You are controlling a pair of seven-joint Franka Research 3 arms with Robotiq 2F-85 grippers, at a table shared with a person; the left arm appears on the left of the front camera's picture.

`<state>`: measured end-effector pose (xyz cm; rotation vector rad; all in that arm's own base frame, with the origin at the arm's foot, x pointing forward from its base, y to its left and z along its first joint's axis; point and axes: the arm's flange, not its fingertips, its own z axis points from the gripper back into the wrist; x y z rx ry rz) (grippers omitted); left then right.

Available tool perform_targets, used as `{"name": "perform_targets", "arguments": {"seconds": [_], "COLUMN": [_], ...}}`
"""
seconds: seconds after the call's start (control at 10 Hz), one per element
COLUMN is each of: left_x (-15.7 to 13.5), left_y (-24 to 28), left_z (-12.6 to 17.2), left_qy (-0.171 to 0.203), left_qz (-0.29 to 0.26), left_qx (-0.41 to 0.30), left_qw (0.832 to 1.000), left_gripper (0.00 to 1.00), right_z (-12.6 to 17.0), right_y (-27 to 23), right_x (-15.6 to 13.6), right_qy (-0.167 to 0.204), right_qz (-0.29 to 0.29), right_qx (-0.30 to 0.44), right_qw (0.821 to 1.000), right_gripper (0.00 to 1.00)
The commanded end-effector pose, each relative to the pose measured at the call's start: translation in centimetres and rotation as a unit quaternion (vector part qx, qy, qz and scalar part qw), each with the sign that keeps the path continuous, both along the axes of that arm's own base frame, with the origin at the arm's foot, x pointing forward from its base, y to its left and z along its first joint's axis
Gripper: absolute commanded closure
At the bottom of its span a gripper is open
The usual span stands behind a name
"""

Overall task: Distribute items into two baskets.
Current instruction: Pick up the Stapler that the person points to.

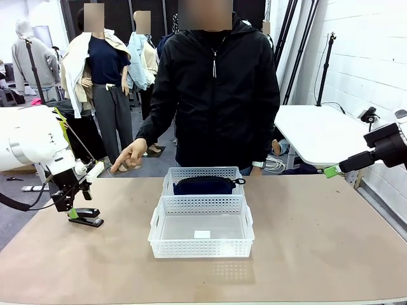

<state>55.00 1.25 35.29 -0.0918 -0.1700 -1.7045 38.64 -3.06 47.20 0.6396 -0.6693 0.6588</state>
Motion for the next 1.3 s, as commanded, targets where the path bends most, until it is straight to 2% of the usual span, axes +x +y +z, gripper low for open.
{"name": "perform_targets", "arguments": {"seconds": [0.0,0.3,1.0,1.1,1.2], "left_x": [0.1,-0.2,0.0,0.1,0.1], "left_y": [0.0,-0.2,0.1,0.1,0.1], "left_z": [-1.0,-2.5,-3.4,-3.4,-3.4], "left_qy": [-0.012,0.0,-0.002,-0.003,-0.003], "left_qz": [-0.01,-0.011,-0.009,-0.009,-0.008], "left_qx": [0.006,0.01,0.029,0.028,0.028], "left_qw": [1.0,1.0,1.0,1.0,1.0], "left_gripper": [0.0,0.0,0.0,0.05,0.14], "right_z": [0.0,0.0,0.0,0.0,0.0], "right_y": [0.2,0.2,0.2,0.2,0.2], "right_x": [0.0,0.0,0.0,0.0,0.0], "right_qy": [0.006,0.006,0.006,0.006,0.006], "right_qz": [-0.002,-0.002,-0.002,-0.002,-0.002], "right_qx": [0.005,0.005,0.005,0.005,0.005], "right_qw": [1.0,1.0,1.0,1.0,1.0], "right_gripper": [0.0,0.0,0.0,0.0,0.0]}}
